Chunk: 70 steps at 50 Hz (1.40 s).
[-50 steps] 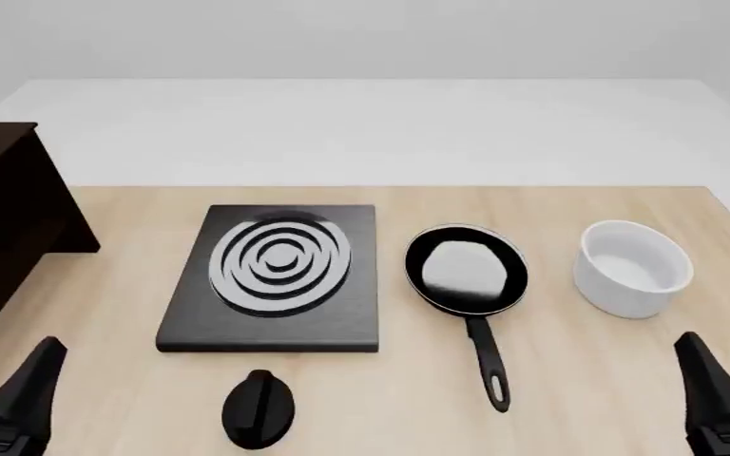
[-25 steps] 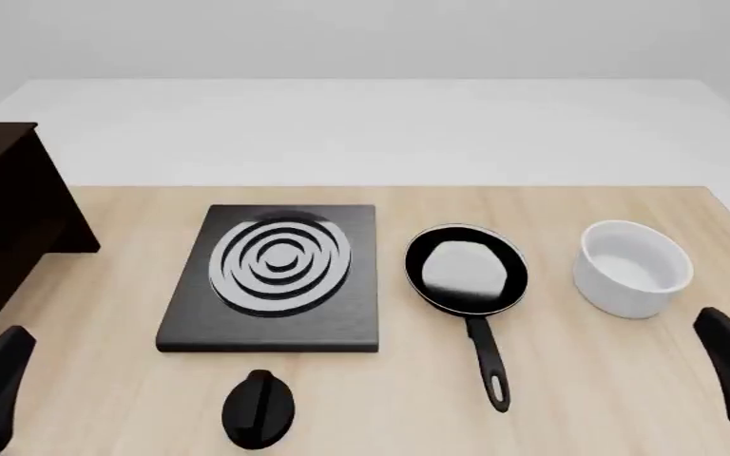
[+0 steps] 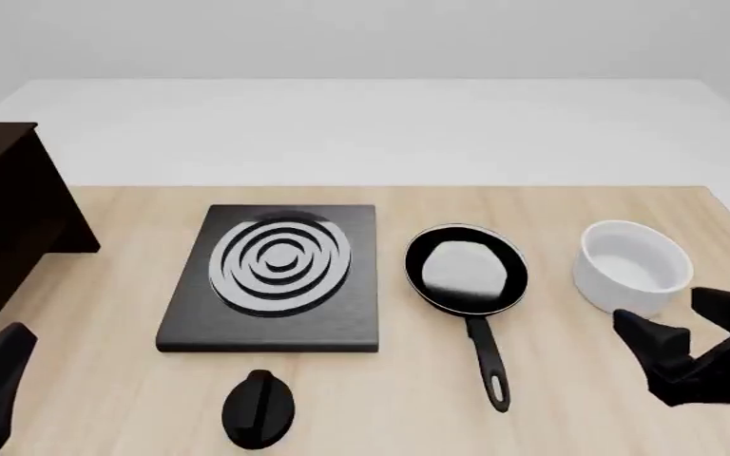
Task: Put the frying pan on the cabinet shelf.
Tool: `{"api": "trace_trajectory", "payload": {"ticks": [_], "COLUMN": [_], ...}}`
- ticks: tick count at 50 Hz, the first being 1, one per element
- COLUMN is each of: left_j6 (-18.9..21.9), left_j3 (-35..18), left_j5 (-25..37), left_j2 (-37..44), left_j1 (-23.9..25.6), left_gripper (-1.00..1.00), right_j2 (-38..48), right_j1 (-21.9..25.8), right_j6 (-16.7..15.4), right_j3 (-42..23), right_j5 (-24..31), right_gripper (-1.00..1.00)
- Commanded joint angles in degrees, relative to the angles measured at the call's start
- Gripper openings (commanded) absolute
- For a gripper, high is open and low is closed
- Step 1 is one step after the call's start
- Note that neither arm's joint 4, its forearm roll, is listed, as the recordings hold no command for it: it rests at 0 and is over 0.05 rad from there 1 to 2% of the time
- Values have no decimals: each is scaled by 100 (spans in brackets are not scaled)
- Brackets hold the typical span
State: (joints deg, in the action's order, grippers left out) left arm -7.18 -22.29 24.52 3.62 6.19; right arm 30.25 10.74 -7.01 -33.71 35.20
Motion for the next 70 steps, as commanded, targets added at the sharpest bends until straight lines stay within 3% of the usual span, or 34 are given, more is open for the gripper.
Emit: {"api": "trace_trajectory", "payload": {"ticks": [1, 3, 4, 5, 10, 11, 12, 13, 15, 17, 19, 21, 25, 34, 42, 48, 70], "left_j6": [-75, -80, -82, -83, -136, -126, -136, -144, -163, -94, -139, -158, -171, -169, -179, -174, -186], "left_j3": [-102, -71, -57, -27, -86, -84, -47, -31, -12, -50, -107, -136, -127, -99, -78, -41, 14], "left_j5": [47, 19, 10, -9, 66, 65, 37, 24, 8, 31, 41, 58, 57, 19, -1, -23, -51], "left_j2": [45, 40, 37, 33, 66, 67, 69, 78, 93, 96, 129, 123, 118, 167, 167, 176, 181], "left_j1": [35, 27, 27, 25, 50, 56, 63, 72, 92, 110, 98, 91, 98, 109, 72, 84, 91], "left_gripper": [100, 100, 100, 100, 100, 100, 100, 100, 100, 100, 100, 100, 100, 100, 100, 100, 100], "right_j2": [822, 922, 925, 1052, 1279, 1426, 1618, 1650, 1681, 1797, 1797, 1896, 2139, 2620, 2924, 3130, 3723], "right_j1": [-83, 174, 51, -6, 278, 294, 509, 596, 182, 223, 141, 274, 373, 602, 689, 858, 968], "right_j6": [-338, -291, -298, -104, 133, 74, -198, -215, 46, -214, -265, 143, -82, 532, 574, 830, 837], "right_j3": [-27, -65, -99, -169, -386, -369, -217, -120, -411, -362, -465, -558, -483, -639, -470, -535, -427], "right_j5": [-58, -3, -21, -15, -110, -87, -31, -47, -163, -237, -242, -223, -260, -349, -612, -690, -1073], "right_gripper": [100, 100, 100, 100, 100, 100, 100, 100, 100, 100, 100, 100, 100, 100, 100, 100, 100]}}
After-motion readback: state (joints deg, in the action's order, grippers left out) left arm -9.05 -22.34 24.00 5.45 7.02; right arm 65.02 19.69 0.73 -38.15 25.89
